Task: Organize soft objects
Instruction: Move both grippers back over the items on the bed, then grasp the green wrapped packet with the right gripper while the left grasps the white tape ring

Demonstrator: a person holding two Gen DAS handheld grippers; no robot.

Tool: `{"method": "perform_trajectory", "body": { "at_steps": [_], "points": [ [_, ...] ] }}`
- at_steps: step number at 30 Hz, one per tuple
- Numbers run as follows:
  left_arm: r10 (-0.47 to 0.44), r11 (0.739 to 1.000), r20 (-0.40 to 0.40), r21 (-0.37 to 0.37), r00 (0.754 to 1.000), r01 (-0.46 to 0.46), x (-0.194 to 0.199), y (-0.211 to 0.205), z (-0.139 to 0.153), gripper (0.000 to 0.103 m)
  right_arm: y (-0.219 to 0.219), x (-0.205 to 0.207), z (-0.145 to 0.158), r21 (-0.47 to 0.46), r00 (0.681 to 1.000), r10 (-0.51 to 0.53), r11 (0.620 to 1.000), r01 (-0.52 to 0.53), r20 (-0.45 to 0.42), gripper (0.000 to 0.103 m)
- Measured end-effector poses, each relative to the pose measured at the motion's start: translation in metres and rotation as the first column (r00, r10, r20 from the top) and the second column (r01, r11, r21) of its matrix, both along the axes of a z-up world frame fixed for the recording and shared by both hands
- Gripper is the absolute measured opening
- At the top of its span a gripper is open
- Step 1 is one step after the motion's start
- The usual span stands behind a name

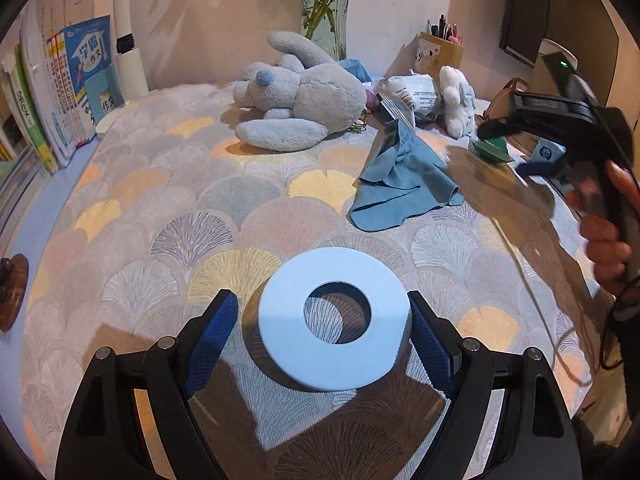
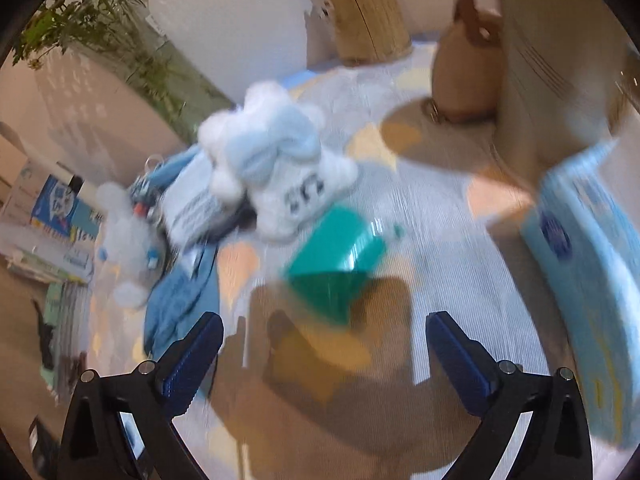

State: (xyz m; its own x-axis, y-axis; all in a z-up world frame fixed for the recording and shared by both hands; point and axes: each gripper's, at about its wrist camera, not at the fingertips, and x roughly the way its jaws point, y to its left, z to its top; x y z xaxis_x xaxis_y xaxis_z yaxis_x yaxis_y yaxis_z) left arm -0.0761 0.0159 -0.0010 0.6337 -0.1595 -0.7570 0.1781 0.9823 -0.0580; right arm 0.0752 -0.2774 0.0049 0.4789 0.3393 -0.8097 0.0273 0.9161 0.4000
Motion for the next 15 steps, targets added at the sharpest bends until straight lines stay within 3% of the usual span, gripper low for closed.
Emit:
{"method": "perform_trajectory", "body": {
  "at_steps": [3,7,9,10,15],
  "points": [
    [0.001,1.000,0.000,0.004,1.000,-0.001,0.000,-0.001,0.000,0.083,0.009,0.011,0.001,-0.040,0.998,-0.041,0.998,0.042,0.039,0.094],
    [0.005,1.000,0.002,0.011,1.000,-0.005,0.000,-0.002,0.000,0.083,0.022,0.016,0.002,-0.168,0.995,-0.066,0.983,0.079,0.081,0.065],
    [0.010,1.000,0.002,0.013,1.000,-0.010,0.000,-0.002,0.000,0.083,0.019,0.011,0.002,-0.194,0.993,-0.069,0.977,0.087,0.098,0.054],
    [0.013,1.000,0.001,0.017,1.000,-0.013,0.000,-0.002,0.000,0.083,0.017,0.008,0.003,-0.199,0.992,-0.065,0.976,0.086,0.106,0.044],
    [0.027,0.999,0.000,0.033,1.000,-0.027,0.000,-0.004,0.000,0.084,0.010,-0.014,0.005,-0.143,0.991,0.026,0.990,-0.007,0.130,0.041]
  ]
}}
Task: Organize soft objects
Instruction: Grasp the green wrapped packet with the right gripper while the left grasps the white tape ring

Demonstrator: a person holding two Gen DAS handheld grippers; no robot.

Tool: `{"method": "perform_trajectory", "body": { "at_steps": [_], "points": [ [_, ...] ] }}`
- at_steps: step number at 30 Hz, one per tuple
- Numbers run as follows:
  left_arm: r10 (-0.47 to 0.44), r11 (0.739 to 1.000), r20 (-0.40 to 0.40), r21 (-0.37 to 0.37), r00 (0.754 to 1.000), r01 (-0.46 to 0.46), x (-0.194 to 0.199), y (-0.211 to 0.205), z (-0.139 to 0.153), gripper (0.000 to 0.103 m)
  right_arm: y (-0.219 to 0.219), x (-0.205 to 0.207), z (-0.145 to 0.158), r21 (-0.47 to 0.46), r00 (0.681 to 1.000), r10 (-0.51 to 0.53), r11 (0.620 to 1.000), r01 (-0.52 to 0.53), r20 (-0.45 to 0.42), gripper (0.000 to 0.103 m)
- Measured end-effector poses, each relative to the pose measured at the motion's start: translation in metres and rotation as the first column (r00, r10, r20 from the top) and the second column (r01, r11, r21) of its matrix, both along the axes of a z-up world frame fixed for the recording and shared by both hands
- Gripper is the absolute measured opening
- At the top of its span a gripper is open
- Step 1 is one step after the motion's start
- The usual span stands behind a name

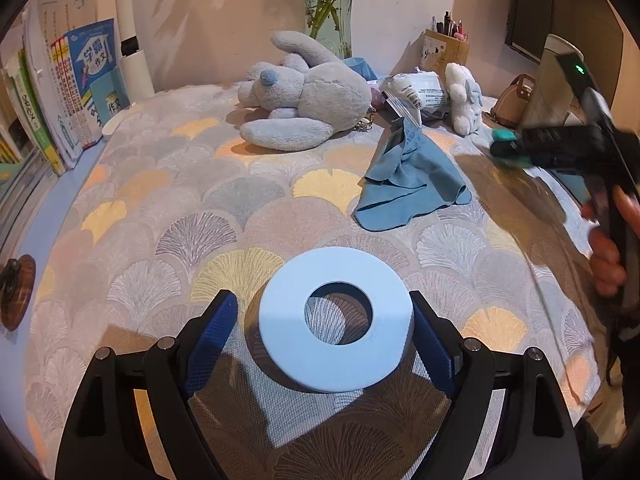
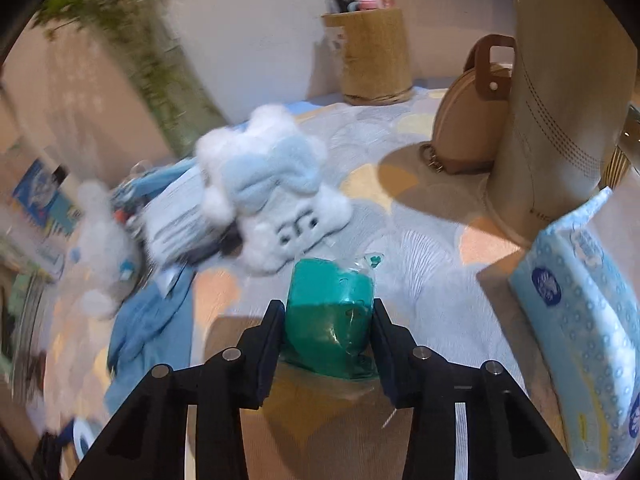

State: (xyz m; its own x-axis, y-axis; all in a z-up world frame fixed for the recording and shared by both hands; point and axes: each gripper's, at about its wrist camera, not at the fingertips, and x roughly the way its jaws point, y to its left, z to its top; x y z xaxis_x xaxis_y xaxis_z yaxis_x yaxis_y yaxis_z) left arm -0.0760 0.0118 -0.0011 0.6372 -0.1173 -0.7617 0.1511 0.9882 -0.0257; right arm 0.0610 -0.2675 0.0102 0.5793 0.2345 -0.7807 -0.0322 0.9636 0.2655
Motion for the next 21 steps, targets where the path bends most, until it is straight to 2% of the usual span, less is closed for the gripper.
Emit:
{"method": "perform_trajectory", "body": {
  "at_steps": [3,7,8,9,10,14,18,19,20,21],
  "points": [
    [0.011,1.000,0.003,0.000,1.000,-0.011,-0.001,0.000,0.000,0.084,0.010,-0.019,-0.001,-0.059,0.992,0.125,0.991,-0.123,0.030,0.041],
    [0.025,1.000,0.009,0.004,1.000,-0.025,-0.005,-0.001,0.000,0.082,0.024,-0.059,0.000,-0.130,0.960,0.279,0.953,-0.272,0.037,0.041],
    [0.021,1.000,0.017,0.005,1.000,-0.021,-0.007,-0.002,0.001,0.078,0.026,-0.065,-0.001,-0.143,0.955,0.294,0.948,-0.286,0.035,0.041],
    [0.012,1.000,0.023,0.002,1.000,-0.012,-0.009,-0.003,0.001,0.067,0.026,-0.074,-0.001,-0.152,0.949,0.313,0.940,-0.305,0.030,0.041],
    [0.003,1.000,0.030,0.001,1.000,-0.003,-0.012,-0.004,0.002,0.065,0.025,-0.083,-0.002,-0.158,0.944,0.330,0.934,-0.322,0.028,0.041],
    [-0.002,1.000,0.036,0.023,0.999,0.001,-0.017,-0.010,0.003,0.065,0.007,-0.114,-0.006,-0.146,0.936,0.348,0.930,-0.336,0.061,0.041],
    [0.013,1.000,0.020,-0.005,1.000,-0.013,-0.016,-0.008,0.004,0.065,-0.009,-0.119,-0.006,-0.090,0.938,0.342,0.938,-0.336,0.065,0.041],
    [0.018,1.000,0.016,-0.012,1.000,-0.018,-0.016,-0.008,0.005,0.065,-0.011,-0.120,-0.005,-0.079,0.939,0.339,0.939,-0.335,0.057,0.044],
    [0.022,1.000,0.012,-0.017,1.000,-0.022,-0.016,-0.007,0.005,0.065,-0.013,-0.121,-0.004,-0.067,0.940,0.337,0.940,-0.334,0.051,0.054],
    [0.025,0.999,0.010,-0.021,1.000,-0.025,-0.017,-0.007,0.005,0.065,-0.012,-0.124,-0.003,-0.060,0.941,0.335,0.941,-0.332,0.055,0.059]
  ]
}}
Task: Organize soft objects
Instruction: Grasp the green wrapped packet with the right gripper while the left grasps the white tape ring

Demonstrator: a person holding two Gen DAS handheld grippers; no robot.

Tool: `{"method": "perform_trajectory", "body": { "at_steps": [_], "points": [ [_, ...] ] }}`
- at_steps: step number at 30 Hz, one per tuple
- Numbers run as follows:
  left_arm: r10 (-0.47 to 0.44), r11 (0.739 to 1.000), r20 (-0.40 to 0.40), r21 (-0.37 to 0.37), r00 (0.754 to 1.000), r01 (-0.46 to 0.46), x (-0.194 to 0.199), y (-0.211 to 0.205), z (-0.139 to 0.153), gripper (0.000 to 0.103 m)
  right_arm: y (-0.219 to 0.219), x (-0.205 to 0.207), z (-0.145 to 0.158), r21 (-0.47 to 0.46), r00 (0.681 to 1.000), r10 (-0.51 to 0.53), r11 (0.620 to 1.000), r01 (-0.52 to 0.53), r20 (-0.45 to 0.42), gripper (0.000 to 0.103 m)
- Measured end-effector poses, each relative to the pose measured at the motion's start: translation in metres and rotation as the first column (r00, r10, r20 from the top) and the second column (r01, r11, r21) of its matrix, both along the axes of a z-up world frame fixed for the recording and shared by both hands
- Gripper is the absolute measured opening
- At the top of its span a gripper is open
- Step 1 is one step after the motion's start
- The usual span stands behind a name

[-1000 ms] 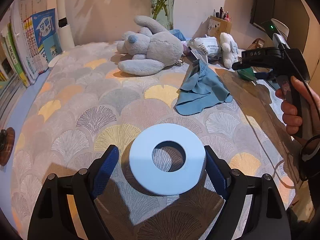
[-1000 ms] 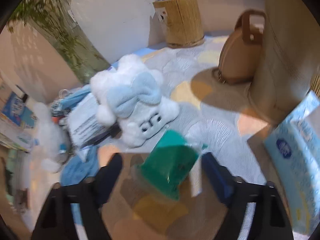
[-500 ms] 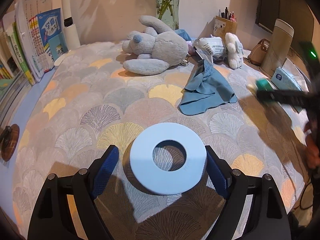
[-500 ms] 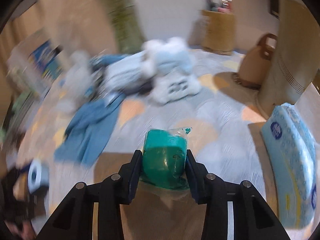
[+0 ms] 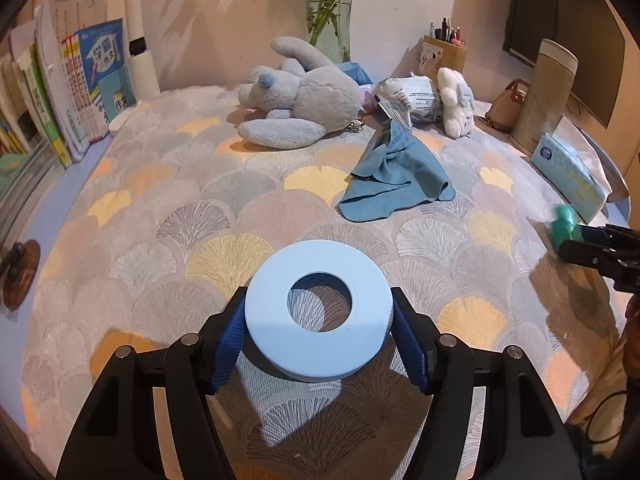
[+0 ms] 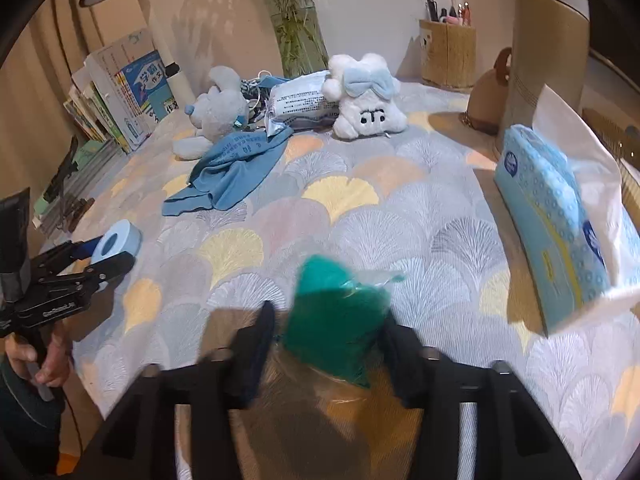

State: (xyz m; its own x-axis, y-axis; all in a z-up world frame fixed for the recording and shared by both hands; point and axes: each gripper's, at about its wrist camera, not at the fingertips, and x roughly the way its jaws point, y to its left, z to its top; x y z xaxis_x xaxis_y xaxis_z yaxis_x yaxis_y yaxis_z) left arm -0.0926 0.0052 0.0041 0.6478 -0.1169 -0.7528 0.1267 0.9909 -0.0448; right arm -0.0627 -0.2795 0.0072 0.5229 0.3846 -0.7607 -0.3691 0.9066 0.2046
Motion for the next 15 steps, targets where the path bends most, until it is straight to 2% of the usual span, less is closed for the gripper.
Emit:
{"method": "perform_trajectory", "body": {
  "at_steps": [1,5,10,13,15],
  "points": [
    [0.002,1.000,0.000,-0.003,1.000,-0.002,-0.001,0.000,0.000,0.065,-0.001,-0.003,0.003,-0.001,1.000,-0.010,1.000,0.010,0.012,0.062],
    [0.002,1.000,0.001,-0.009,1.000,-0.002,-0.004,0.000,0.000,0.065,-0.009,-0.015,0.007,-0.014,0.999,-0.047,0.999,0.047,0.028,0.063],
    [0.001,1.000,0.022,-0.019,1.000,-0.001,-0.004,-0.003,0.002,0.065,-0.014,-0.011,0.007,0.090,0.997,-0.066,0.994,0.068,-0.031,0.063],
    [-0.013,1.000,0.049,0.000,0.999,0.013,-0.007,-0.011,0.009,0.065,0.000,0.002,-0.001,0.035,0.990,-0.126,0.991,0.128,-0.062,0.063],
    [-0.020,1.000,0.081,0.009,0.997,0.019,-0.010,-0.016,0.018,0.065,0.010,0.004,0.001,-0.002,0.986,-0.166,0.986,0.166,-0.014,0.058]
  ]
}}
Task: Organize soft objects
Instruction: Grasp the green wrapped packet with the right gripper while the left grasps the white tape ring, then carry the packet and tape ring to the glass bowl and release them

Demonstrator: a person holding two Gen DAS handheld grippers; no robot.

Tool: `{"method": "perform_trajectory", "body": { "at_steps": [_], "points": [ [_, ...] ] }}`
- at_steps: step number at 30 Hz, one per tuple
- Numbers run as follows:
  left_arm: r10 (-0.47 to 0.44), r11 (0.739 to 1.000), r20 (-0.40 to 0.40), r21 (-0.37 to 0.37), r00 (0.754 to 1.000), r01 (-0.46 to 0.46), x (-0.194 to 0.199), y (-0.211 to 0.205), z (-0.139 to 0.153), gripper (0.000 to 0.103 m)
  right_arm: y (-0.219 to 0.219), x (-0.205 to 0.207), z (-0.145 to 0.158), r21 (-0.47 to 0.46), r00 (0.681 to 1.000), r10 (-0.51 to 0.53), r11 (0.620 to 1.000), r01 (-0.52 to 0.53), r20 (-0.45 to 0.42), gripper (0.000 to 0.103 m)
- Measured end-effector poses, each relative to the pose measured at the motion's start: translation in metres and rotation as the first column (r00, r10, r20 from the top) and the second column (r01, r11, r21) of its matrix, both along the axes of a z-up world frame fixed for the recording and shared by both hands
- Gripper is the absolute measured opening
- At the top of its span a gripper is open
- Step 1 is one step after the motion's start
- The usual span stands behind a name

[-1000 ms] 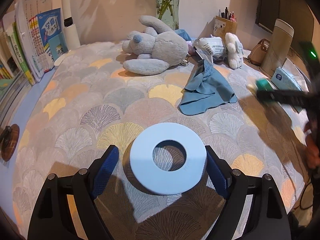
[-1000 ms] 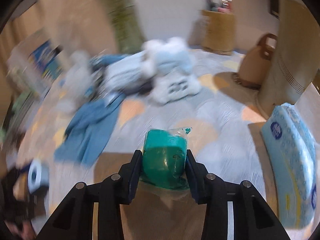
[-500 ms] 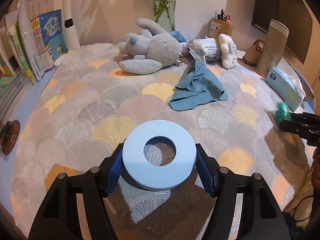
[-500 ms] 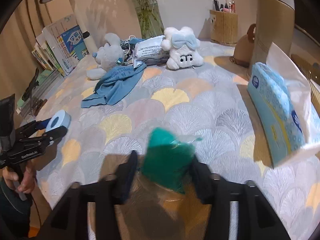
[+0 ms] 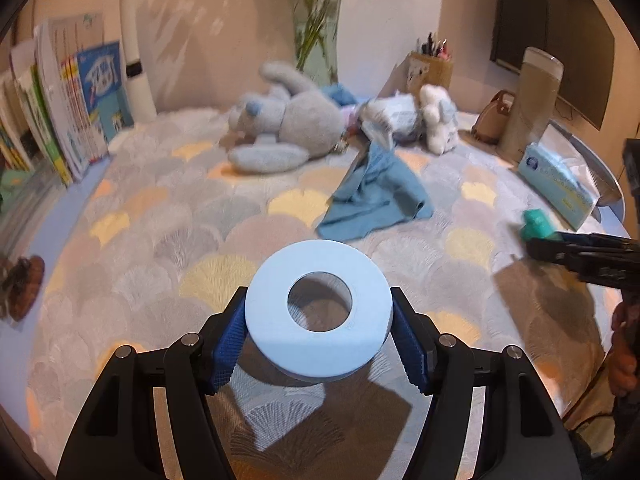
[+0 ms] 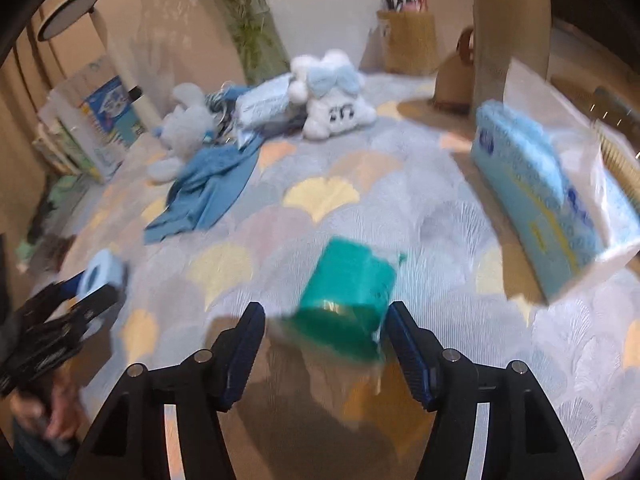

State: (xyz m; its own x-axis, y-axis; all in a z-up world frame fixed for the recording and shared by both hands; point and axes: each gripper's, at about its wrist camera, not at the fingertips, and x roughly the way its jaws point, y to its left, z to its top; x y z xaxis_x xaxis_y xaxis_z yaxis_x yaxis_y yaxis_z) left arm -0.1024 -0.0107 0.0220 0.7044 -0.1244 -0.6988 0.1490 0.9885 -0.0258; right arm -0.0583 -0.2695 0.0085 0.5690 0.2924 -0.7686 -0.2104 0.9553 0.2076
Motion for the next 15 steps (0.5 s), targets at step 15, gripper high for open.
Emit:
{"method": "perform_trajectory", "body": {
  "at_steps": [15],
  "points": [
    [-0.188,0.978,0.188,-0.056,0.964,0.201,0.022,-0.109,0.100,0.065,-0.073,-0.027,0.090,0.067,0.968,-0.092,0.995,0.078,0.233,0.045]
  ]
}}
